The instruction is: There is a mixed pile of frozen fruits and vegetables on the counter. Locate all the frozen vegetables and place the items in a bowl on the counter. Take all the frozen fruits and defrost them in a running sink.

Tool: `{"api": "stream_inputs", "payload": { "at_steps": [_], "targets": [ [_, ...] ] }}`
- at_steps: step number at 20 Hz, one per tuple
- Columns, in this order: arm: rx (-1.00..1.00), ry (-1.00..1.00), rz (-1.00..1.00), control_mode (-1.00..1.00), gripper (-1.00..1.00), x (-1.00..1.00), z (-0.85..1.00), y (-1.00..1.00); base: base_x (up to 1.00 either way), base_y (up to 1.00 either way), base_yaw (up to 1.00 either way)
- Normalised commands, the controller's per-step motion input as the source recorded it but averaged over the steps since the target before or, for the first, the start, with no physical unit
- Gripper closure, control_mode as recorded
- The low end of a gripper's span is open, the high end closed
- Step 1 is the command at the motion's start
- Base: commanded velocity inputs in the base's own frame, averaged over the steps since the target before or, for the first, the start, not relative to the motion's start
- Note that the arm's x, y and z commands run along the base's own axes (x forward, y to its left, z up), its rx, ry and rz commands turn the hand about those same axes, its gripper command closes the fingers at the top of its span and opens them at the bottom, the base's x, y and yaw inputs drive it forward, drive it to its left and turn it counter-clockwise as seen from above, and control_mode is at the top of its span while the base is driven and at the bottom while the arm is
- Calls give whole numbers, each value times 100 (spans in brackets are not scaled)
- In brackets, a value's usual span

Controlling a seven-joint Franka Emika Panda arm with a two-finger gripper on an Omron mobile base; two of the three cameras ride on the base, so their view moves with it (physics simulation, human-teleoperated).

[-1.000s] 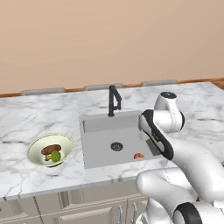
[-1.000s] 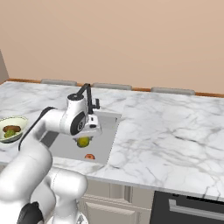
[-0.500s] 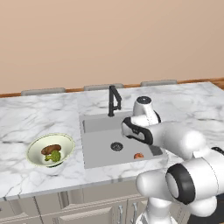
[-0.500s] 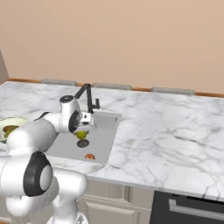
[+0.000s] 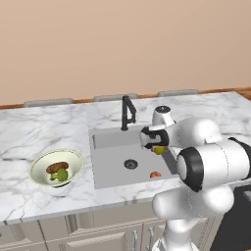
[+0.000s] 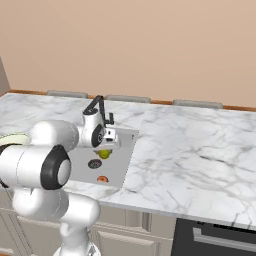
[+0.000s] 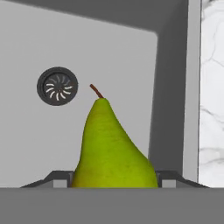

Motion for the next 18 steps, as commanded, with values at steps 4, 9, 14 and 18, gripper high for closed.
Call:
{"api": "stream_inputs", "payload": {
  "at_steps": [4,9,14,18],
  "targets": [
    [0,4,0,-100,100,72,-36,-12,0,0,0],
    [0,5,0,-100,100,63,-40,-10,0,0,0],
    [0,5,0,-100,100,24,-35,-24,0,0,0],
    [2,3,0,-100,100,6,-30,-14,0,0,0]
  ]
}}
